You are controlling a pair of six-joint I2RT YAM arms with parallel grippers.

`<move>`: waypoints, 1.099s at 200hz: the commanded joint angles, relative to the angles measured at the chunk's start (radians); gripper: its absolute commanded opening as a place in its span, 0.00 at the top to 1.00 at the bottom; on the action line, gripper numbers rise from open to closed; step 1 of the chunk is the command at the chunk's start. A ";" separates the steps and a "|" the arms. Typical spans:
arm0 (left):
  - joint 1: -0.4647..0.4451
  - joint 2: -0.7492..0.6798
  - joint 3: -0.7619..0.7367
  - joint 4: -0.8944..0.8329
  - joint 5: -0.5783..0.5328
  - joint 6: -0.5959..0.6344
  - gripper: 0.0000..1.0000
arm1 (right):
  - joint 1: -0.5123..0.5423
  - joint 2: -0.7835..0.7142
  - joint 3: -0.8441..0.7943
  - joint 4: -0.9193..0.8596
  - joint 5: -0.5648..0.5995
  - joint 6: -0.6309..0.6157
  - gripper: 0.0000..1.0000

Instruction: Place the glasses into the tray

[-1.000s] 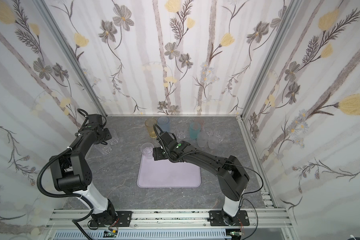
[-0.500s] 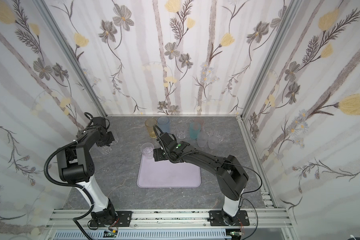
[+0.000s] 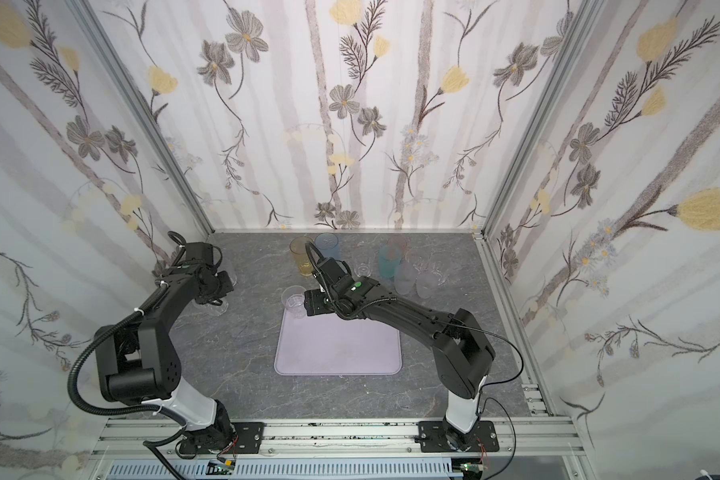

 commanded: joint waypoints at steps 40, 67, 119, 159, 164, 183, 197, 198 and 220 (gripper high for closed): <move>-0.302 -0.146 0.269 -0.184 -0.074 -0.115 1.00 | -0.112 0.002 0.067 -0.021 -0.065 -0.015 0.23; -0.533 -0.064 0.405 -0.186 -0.027 -0.195 1.00 | -0.175 -0.031 0.051 -0.013 -0.059 0.007 0.23; -0.838 0.167 0.495 -0.153 0.008 -0.250 1.00 | -0.323 -0.160 -0.125 0.034 -0.044 0.048 0.23; -0.886 0.265 0.448 -0.099 0.041 -0.234 1.00 | -0.397 -0.233 -0.363 0.162 -0.122 0.120 0.24; -0.890 0.275 0.441 -0.091 0.043 -0.231 1.00 | -0.398 -0.238 -0.379 0.169 -0.123 0.126 0.24; -0.913 0.307 0.427 -0.070 0.057 -0.207 0.99 | -0.398 -0.256 -0.422 0.197 -0.129 0.141 0.24; -0.925 0.324 0.418 -0.066 0.047 -0.195 0.97 | -0.398 -0.259 -0.426 0.192 -0.126 0.140 0.24; -0.925 0.325 0.417 -0.065 0.047 -0.195 0.97 | -0.398 -0.259 -0.427 0.192 -0.125 0.140 0.24; -0.925 0.347 0.373 -0.034 0.033 -0.180 0.96 | -0.401 -0.268 -0.440 0.192 -0.118 0.139 0.24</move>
